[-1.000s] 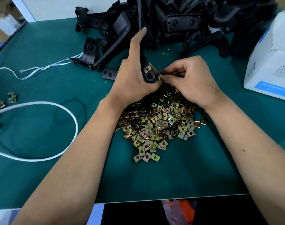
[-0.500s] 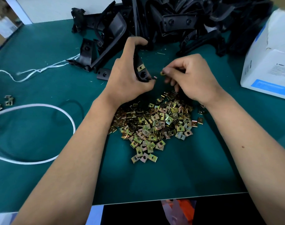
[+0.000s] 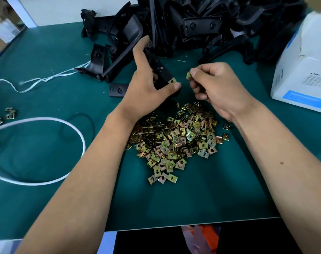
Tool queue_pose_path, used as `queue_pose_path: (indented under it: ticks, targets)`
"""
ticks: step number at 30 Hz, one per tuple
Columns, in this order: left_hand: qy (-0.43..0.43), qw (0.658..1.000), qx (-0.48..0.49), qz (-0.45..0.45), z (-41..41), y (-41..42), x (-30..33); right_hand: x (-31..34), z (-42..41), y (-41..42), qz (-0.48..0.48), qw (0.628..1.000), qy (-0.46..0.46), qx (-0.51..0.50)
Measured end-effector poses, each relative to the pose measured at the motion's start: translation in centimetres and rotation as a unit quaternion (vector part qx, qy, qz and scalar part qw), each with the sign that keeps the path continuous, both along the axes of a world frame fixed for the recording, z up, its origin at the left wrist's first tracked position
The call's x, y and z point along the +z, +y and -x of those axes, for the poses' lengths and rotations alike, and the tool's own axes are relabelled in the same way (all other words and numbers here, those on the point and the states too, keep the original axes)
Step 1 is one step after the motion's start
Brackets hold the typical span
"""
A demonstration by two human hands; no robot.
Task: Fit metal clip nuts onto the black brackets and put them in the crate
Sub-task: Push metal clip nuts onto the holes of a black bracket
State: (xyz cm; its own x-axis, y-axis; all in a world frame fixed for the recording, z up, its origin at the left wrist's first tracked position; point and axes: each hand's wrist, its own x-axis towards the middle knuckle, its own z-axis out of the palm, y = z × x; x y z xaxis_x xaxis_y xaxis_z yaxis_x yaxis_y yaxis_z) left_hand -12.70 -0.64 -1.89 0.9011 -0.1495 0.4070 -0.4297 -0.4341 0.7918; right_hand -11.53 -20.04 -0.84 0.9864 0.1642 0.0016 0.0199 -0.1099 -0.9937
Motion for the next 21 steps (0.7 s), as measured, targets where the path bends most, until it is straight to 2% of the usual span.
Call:
queue_pose_path:
  ticks: [4,8,21]
  targets:
    - [0.019,0.998,0.052,0.039,-0.6,0.0,-0.4,0.1,0.1,0.1,-0.006,1.000,0.005,-0.006]
    - [0.038,0.994,0.089,0.041,-0.8,-0.4,-0.6,0.0,0.0,0.1,0.000,1.000,0.001,-0.014]
    - [0.034,0.999,0.014,-0.017,-0.1,-0.6,0.4,-1.0,-0.4,0.9,0.095,0.992,-0.064,-0.054]
